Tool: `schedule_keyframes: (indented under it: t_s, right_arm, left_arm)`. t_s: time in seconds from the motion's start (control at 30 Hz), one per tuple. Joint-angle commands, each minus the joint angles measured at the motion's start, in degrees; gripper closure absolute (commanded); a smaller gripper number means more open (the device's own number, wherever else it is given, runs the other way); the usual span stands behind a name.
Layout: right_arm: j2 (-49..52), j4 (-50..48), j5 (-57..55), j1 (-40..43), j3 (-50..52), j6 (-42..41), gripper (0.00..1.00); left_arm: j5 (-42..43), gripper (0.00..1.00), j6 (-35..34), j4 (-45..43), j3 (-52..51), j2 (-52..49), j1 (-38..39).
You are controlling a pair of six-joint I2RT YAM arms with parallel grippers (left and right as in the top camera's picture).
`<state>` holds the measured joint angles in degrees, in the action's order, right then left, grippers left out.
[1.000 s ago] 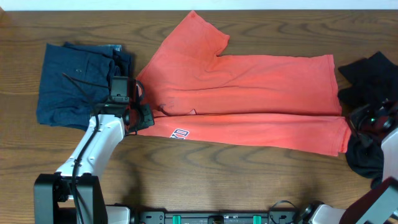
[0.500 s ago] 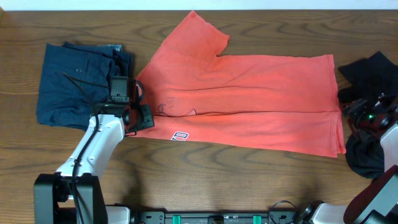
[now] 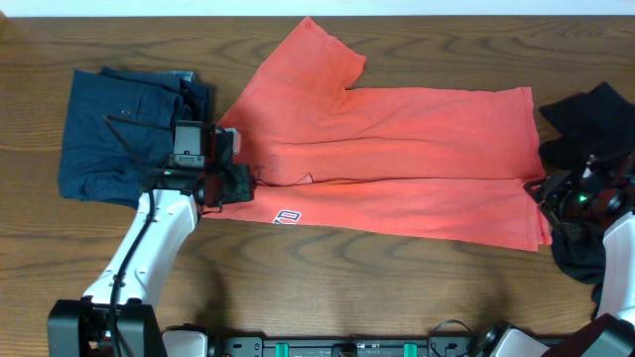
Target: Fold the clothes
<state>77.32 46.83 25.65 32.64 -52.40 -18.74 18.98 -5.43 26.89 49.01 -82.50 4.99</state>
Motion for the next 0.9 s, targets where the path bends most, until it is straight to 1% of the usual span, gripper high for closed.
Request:
schedule_keyframes:
  t_s: [0.0, 0.13, 0.2, 0.23, 0.27, 0.33, 0.47, 0.57, 0.6, 0.63, 0.8, 0.83, 0.87]
  right_arm:
    - [-0.37, 1.27, 0.50, -2.64, -0.76, 3.41, 0.53]
    - [-0.37, 1.84, -2.73, -6.21, -0.72, 3.43, 0.56]
    - [-0.37, 1.81, -3.65, -7.80, -0.72, 3.41, 0.55]
    - [-0.37, 1.79, -3.89, -8.57, -0.72, 3.41, 0.53]
    - [-0.37, 1.79, -4.37, -9.20, -0.72, 3.39, 0.52]
    - [-0.37, 1.75, -4.92, -10.03, -0.72, 3.39, 0.51]
    - [0.00, 1.53, -4.92, -11.08, -0.72, 3.39, 0.51]
    - [0.96, 1.60, -5.86, -11.74, -0.55, 3.34, 0.53]
    - [1.38, 1.44, -6.21, -11.89, -0.31, 3.34, 0.54]
    - [1.84, 1.31, -6.34, -11.96, 0.04, 3.34, 0.54]
    - [3.58, 0.07, -6.40, -11.93, 2.25, 3.37, 0.55]
    - [3.93, 0.02, -6.40, -11.93, 2.45, 3.37, 0.55]
    - [4.28, 0.02, -6.40, -11.96, 2.49, 3.39, 0.55]
  left_arm:
    - [0.37, 0.61, 8.59, -1.97, 0.87, -1.05, 2.10]
    - [-0.52, 0.62, 9.75, -5.46, 0.87, -5.51, 3.76]
    - [-0.48, 0.61, 9.84, -6.56, 0.87, -7.76, 4.37]
    - [-0.35, 0.58, 10.45, -6.84, 0.87, -8.72, 4.59]
    - [-0.37, 0.57, 11.58, -6.99, 0.87, -9.68, 4.83]
    - [-0.39, 0.57, 13.40, -7.76, 0.87, -11.19, 5.07]
    - [-0.94, 0.58, 13.33, -9.84, 0.87, -13.44, 5.07]
    - [-4.46, 0.68, 12.83, -10.64, 0.87, -15.37, 5.07]
    - [-6.62, 0.73, 11.65, -10.93, 0.87, -16.31, 5.05]
    - [-8.09, 0.75, 10.91, -11.02, 0.87, -17.16, 5.05]
    - [-7.32, 0.78, 10.88, -10.73, 0.87, -20.04, 5.07]
    - [-6.91, 0.81, 10.91, -10.69, 0.87, -20.04, 5.07]
    - [-6.54, 0.93, 10.88, -10.71, 0.90, -19.93, 5.07]
